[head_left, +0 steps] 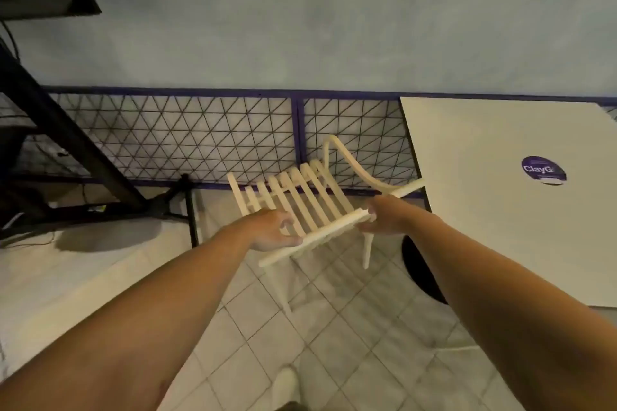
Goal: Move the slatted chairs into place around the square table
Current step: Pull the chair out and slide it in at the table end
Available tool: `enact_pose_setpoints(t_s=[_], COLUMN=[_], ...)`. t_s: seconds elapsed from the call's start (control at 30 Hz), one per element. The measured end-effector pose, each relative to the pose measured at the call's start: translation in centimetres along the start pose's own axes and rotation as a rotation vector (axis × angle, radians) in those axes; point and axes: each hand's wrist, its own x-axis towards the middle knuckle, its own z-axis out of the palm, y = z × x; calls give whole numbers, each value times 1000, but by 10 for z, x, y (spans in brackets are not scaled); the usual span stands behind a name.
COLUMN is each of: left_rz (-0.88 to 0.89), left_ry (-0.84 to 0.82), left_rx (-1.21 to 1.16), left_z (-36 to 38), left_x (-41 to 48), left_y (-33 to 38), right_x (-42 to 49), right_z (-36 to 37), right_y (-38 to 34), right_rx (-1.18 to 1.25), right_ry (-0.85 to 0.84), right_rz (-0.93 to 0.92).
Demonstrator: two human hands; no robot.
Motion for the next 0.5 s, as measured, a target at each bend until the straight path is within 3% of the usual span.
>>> enact_pose_setpoints(t_s=[0.33, 0.5], left_rz=[-11, -56], left_ry=[-166, -155], left_rx=[36, -8], left_z=[48, 74], left_x=[61, 80], left_y=[-18, -16], right_x=[62, 101], right_z=[31, 38], right_y=[13, 34], right_rx=[-20, -152], right_ry=[-79, -98], right_rz=[121, 60])
